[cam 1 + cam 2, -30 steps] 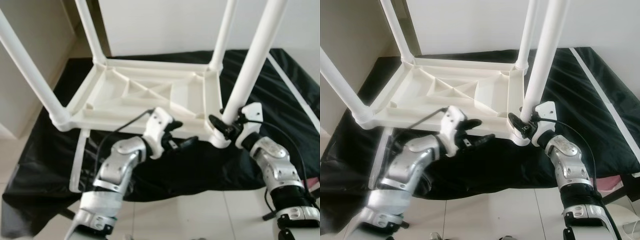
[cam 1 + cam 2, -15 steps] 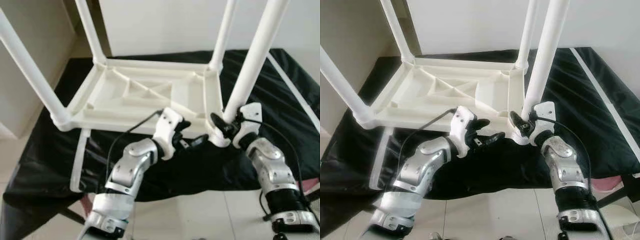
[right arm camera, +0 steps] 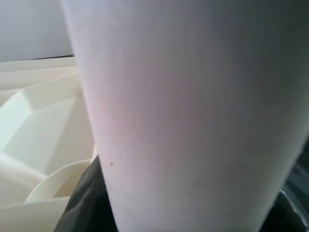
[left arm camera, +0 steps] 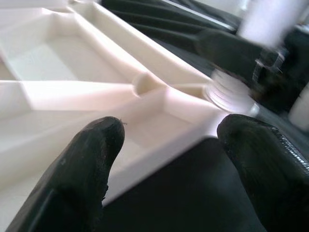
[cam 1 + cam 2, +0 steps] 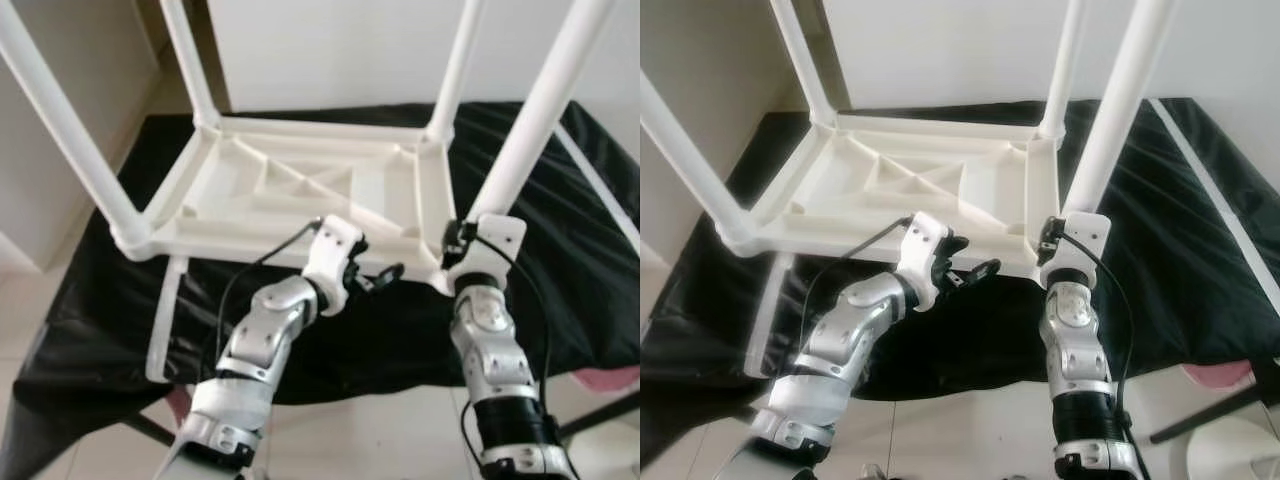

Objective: Building children table

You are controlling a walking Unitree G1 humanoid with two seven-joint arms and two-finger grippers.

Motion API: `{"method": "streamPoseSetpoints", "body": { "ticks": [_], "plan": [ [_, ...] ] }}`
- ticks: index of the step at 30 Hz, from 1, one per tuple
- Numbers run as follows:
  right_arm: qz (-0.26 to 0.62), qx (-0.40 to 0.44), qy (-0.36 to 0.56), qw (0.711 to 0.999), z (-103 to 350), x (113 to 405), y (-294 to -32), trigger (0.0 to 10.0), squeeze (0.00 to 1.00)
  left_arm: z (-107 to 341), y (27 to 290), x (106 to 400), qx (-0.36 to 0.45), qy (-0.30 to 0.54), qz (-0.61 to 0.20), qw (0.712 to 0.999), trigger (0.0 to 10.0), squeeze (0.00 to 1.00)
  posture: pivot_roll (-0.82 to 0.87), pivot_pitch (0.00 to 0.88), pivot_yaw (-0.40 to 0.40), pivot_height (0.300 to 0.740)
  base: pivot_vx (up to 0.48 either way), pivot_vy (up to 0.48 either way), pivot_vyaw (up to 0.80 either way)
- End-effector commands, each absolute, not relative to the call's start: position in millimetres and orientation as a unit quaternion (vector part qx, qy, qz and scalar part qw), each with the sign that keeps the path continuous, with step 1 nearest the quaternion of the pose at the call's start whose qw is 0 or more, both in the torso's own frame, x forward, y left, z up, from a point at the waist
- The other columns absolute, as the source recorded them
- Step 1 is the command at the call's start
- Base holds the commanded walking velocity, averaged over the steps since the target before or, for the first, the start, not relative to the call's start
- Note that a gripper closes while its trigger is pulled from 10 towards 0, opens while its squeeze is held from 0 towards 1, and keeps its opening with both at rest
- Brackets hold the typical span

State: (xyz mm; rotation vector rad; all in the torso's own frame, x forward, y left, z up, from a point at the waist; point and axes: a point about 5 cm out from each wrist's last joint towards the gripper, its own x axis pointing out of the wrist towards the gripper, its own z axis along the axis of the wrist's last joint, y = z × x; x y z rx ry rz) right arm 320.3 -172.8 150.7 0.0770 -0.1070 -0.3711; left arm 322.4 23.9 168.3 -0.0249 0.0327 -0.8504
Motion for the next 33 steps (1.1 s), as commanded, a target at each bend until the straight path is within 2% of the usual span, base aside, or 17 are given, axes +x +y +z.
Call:
{"method": "streamPoseSetpoints", "body": {
  "ticks": [1,5,6,11,12,14,15,20,24,29,30,31,32,33],
  "plan": [
    [-0.251,0.058,0.020,0.966,119,310,-191,10.0,0.00,171,23,326,-0.025,0.013,-0.390,0.920,10.0,0.00,-0.11,0.077,0.057,0.740,0.000,0.000,0.00],
    [-0.239,0.070,0.013,0.968,123,312,-184,10.0,0.00,175,14,324,-0.037,0.007,-0.392,0.919,10.0,0.00,-0.11,0.081,0.063,0.740,0.000,0.000,0.00],
    [-0.233,0.069,0.006,0.970,125,312,-182,10.0,0.00,173,10,321,-0.018,0.003,-0.401,0.916,10.0,0.00,-0.11,0.084,0.064,0.740,0.000,0.000,0.00],
    [-0.223,0.056,-0.009,0.973,131,312,-178,10.0,0.00,168,12,320,0.014,-0.005,-0.406,0.914,10.0,0.00,-0.11,0.088,0.065,0.740,0.000,0.000,0.00],
    [-0.199,0.064,-0.030,0.977,137,313,-176,10.0,0.00,168,17,326,0.011,-0.003,-0.379,0.925,10.0,0.00,-0.11,0.090,0.057,0.740,0.000,0.000,0.00],
    [-0.199,0.064,-0.030,0.977,137,313,-176,10.0,0.00,168,17,326,0.011,-0.003,-0.379,0.925,10.0,0.00,-0.11,0.090,0.057,0.740,0.000,0.000,0.00],
    [-0.162,0.067,-0.054,0.983,144,315,-174,10.0,1.00,170,20,329,0.038,-0.021,-0.360,0.932,10.0,0.00,-0.10,0.085,0.046,0.740,0.000,0.000,0.00],
    [-0.113,0.069,-0.078,0.988,151,316,-174,10.0,1.00,172,23,330,0.052,-0.035,-0.342,0.938,10.0,0.00,-0.09,0.074,0.031,0.740,0.000,0.000,0.00],
    [-0.056,0.057,-0.081,0.994,151,319,-178,10.0,1.00,176,28,332,0.002,-0.046,-0.334,0.942,10.0,0.00,-0.08,0.068,0.021,0.740,0.000,0.000,0.00],
    [0.002,0.047,-0.090,0.995,154,320,-174,10.0,1.00,177,34,330,0.052,-0.058,-0.337,0.938,10.0,0.00,-0.07,0.058,0.005,0.740,0.000,0.000,0.00],
    [0.018,0.037,-0.093,0.995,154,320,-177,10.0,0.45,175,30,323,0.082,-0.067,-0.373,0.922,10.0,0.00,-0.06,0.052,-0.005,0.740,0.000,0.000,0.00],
    [0.031,0.031,-0.095,0.995,155,320,-180,10.0,0.45,173,27,318,0.104,-0.075,-0.399,0.908,10.0,0.00,-0.06,0.052,-0.005,0.740,0.000,0.000,0.00],
    [0.053,0.028,-0.095,0.994,155,320,-181,10.0,0.00,172,26,312,0.126,-0.083,-0.425,0.892,10.0,0.00,-0.05,0.048,-0.013,0.740,0.000,0.000,0.00],
    [0.053,0.028,-0.095,0.994,155,320,-181,10.0,0.00,172,26,312,0.126,-0.083,-0.425,0.892,10.0,0.00,-0.05,0.048,-0.013,0.740,0.000,0.000,0.00]
  ]
}}
